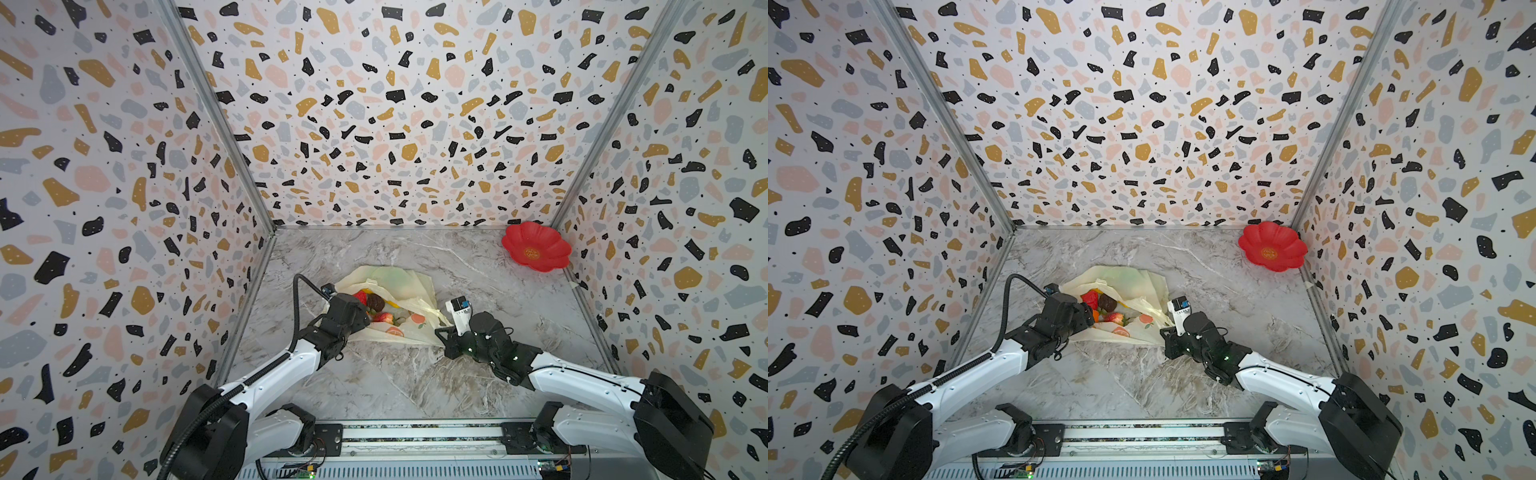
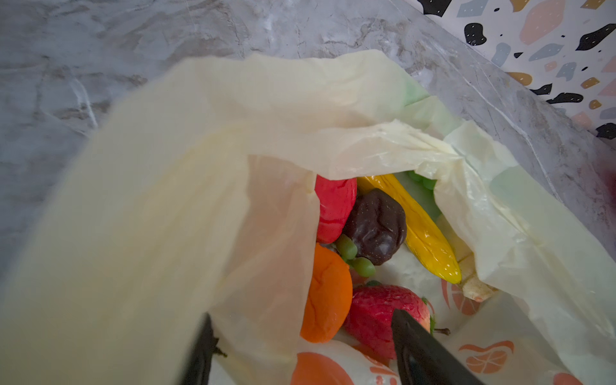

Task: Take fruits out of the plastic bag
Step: Spread open the plastic bag at the center of the table.

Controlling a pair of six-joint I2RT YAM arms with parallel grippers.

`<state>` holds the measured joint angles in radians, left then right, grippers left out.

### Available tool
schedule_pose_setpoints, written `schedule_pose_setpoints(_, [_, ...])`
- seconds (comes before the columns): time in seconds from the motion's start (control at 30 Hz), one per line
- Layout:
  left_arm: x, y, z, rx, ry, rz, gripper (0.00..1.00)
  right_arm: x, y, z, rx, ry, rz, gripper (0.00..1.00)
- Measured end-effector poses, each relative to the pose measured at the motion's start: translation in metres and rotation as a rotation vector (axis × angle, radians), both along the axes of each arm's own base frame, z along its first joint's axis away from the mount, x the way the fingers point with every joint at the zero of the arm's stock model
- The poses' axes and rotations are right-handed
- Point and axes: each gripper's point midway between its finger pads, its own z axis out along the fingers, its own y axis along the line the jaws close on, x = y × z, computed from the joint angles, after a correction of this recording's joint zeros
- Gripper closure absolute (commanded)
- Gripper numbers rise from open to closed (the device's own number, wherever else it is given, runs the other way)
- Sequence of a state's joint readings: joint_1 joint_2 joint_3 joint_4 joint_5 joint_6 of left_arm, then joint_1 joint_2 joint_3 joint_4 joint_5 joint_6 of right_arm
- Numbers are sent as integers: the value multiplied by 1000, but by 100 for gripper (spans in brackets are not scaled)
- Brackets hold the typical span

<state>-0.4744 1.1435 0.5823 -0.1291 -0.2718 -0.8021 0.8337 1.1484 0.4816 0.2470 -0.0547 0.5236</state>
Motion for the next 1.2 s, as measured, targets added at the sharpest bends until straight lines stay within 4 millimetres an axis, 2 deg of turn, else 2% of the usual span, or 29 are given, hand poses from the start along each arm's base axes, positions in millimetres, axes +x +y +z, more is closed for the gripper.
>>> schedule_pose_setpoints(0.07, [-3, -1, 11, -19, -28, 2, 16, 0, 0, 0, 4, 5, -4, 100])
schedule_pose_setpoints(0.23, [-15, 2, 57, -100, -154, 28, 16, 1, 2, 0, 13, 5, -7, 100])
schedule_pose_setpoints(0.3, [-17, 4, 65, -123, -180, 47, 16, 2, 2, -2, 9, 9, -7, 100])
schedule_pose_setpoints(0.4, [-18, 9, 57, -119, -168, 79, 14, 2, 2, -4, 3, 14, -7, 100])
schedule_pose_setpoints(0.6, [-16, 15, 7, -30, -30, 100, 17, 1, 2, -4, 3, 14, -5, 100])
schedule_pose_setpoints(0.67, [-14, 15, -3, -17, -5, 102, 24, 1, 2, -3, 5, 12, -5, 100])
schedule_pose_setpoints(0.8, [-3, 13, -17, -10, 19, 86, 48, 0, 2, -2, 10, 11, -4, 100])
schedule_pose_setpoints(0.93, [9, 3, -24, -52, 20, 43, 79, 5, 0, 1, 55, 36, -15, 100])
schedule_pose_setpoints(1.03, [15, -8, -19, -90, -5, -5, 98, 13, -8, 3, 87, 53, -44, 100])
schedule_pose_setpoints(1.1, [19, -14, -7, -124, -49, -35, 100, 19, -15, 3, 114, 73, -64, 100])
schedule_pose_setpoints(1.2, [18, -23, 21, -189, -162, -91, 100, 30, -30, 3, 184, 109, -90, 100])
